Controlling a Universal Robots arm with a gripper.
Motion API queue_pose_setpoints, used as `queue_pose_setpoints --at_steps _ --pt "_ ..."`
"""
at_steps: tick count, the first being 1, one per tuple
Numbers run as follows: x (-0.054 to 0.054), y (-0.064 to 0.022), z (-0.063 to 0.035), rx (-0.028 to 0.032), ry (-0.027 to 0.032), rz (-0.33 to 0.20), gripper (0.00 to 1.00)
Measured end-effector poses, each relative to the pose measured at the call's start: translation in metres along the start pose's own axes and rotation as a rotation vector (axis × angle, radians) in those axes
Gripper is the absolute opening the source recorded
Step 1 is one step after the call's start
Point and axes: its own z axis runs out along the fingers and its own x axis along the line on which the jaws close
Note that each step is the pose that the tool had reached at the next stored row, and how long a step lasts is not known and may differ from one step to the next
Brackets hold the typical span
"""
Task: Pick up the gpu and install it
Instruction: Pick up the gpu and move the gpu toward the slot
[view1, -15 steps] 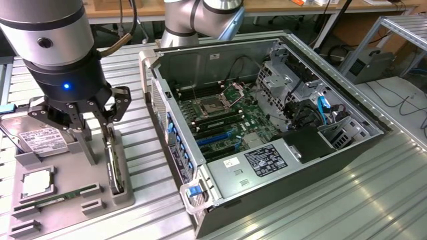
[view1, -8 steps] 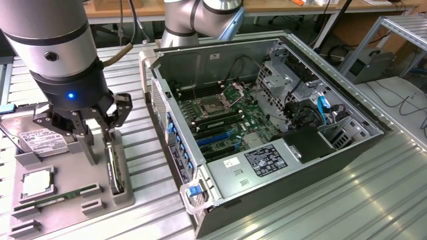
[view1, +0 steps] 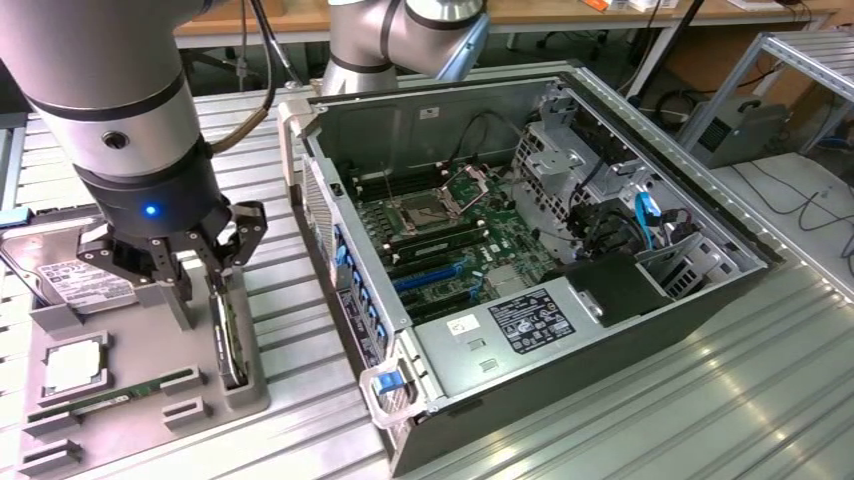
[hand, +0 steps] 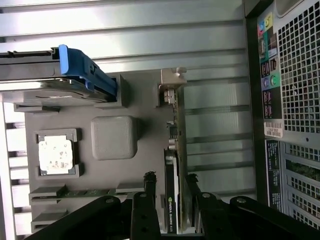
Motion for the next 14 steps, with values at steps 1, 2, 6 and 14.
queue_pose_setpoints --at_steps 1,2,6,14 --pt "0.0 0.0 0.0005 0.0002 0.0002 0.0 0.36" --pt "0.0 0.0 0.0008 0.0 0.0 0.0 0.36" --pt "-0.0001 -0.0014 0.0011 -0.0002 -0.0002 0.0 0.36" --pt "-0.0006 -0.0087 0.002 -0.0002 -0.0001 0.0 0.36"
